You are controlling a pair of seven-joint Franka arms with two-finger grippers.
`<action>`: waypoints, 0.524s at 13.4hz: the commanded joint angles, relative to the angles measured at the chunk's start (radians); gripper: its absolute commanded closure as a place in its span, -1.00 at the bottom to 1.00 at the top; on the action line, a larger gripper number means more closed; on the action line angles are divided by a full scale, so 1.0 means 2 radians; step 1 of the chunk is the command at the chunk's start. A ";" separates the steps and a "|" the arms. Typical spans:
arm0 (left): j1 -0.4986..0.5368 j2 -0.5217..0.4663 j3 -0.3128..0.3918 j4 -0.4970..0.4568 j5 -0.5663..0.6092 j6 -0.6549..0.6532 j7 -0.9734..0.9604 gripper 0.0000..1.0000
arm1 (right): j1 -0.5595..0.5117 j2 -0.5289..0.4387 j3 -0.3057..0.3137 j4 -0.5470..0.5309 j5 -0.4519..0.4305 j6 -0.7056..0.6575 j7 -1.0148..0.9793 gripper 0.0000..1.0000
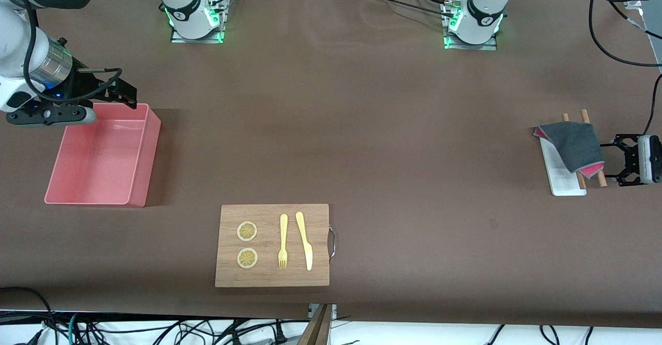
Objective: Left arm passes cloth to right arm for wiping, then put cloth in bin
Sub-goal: 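Lower the left gripper onto the grey cloth on the rack and grasp it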
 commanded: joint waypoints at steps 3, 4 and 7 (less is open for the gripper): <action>0.016 0.043 -0.002 0.023 -0.020 -0.007 0.059 -1.00 | -0.005 0.004 0.003 0.011 -0.003 -0.008 -0.009 -1.00; 0.018 0.043 -0.002 0.023 -0.024 -0.007 0.059 -1.00 | -0.006 0.004 0.002 0.011 -0.002 -0.008 -0.009 -1.00; 0.019 0.043 -0.002 0.019 -0.033 -0.007 0.059 -0.44 | -0.006 0.004 0.003 0.011 -0.003 -0.007 -0.009 -1.00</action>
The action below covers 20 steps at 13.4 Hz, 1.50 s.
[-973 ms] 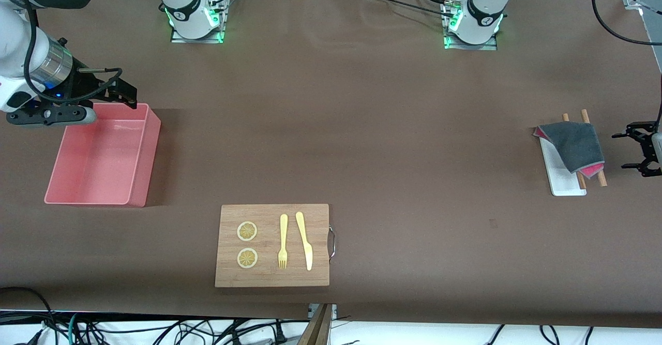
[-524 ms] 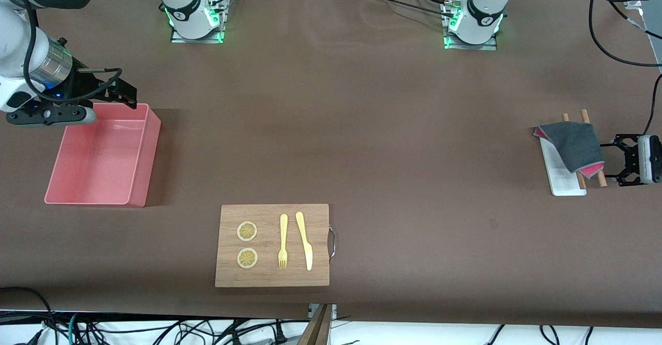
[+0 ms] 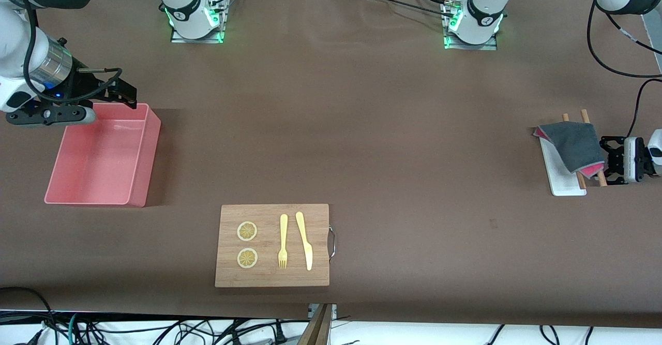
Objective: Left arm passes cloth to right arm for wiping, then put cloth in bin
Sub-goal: 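Lower the left gripper onto the grey cloth on the rack and grasp it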
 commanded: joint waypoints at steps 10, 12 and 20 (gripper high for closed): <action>0.007 0.004 -0.001 0.017 -0.013 -0.012 0.026 1.00 | -0.005 0.004 0.002 0.011 -0.003 -0.007 -0.009 -1.00; 0.007 0.001 -0.001 0.018 -0.011 -0.013 0.026 1.00 | -0.005 0.004 0.003 0.011 -0.002 -0.007 -0.009 -1.00; 0.006 -0.060 0.036 0.037 -0.009 -0.113 -0.075 1.00 | -0.004 0.005 0.002 0.009 -0.003 -0.008 -0.011 -1.00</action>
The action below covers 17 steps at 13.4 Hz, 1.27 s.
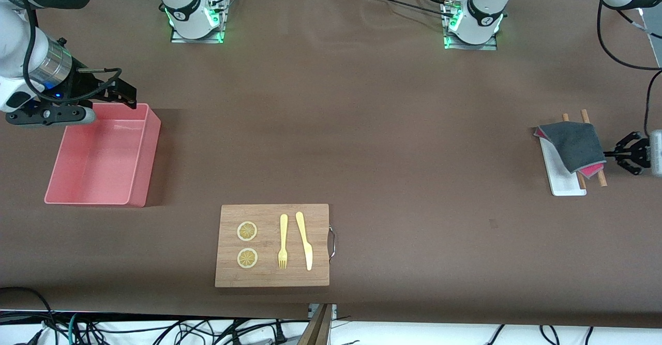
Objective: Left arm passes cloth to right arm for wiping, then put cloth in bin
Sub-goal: 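Lift the cloth with the left gripper while the right gripper moves up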
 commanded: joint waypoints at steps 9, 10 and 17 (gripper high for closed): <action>-0.084 -0.163 -0.001 -0.010 0.050 -0.167 -0.344 1.00 | -0.003 -0.009 0.006 0.058 0.027 -0.111 -0.052 -1.00; -0.103 -0.172 -0.002 -0.010 0.050 -0.179 -0.378 1.00 | -0.003 -0.009 0.007 0.079 0.044 -0.143 -0.075 -1.00; -0.227 -0.225 -0.020 -0.009 0.002 -0.207 -0.668 1.00 | 0.001 -0.001 0.009 0.099 0.161 -0.147 -0.242 -1.00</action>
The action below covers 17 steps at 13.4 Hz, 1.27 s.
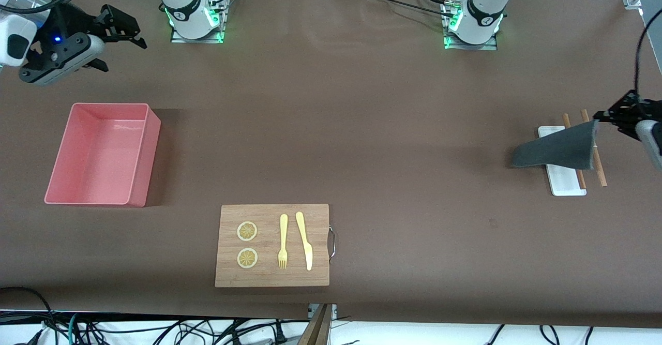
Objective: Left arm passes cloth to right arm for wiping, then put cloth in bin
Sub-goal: 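Lift the cloth with the left gripper while the right gripper moves up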
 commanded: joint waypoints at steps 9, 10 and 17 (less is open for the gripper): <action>-0.016 -0.025 -0.163 -0.014 -0.195 0.076 -0.472 1.00 | 0.027 0.114 0.003 -0.030 0.154 0.116 -0.301 -1.00; -0.024 -0.023 -0.184 -0.014 -0.195 0.102 -0.497 1.00 | 0.030 0.119 0.012 -0.051 0.158 0.150 -0.333 -1.00; -0.140 -0.020 -0.212 -0.014 -0.314 0.277 -0.604 1.00 | 0.075 0.178 0.081 -0.105 0.263 0.330 -0.468 -1.00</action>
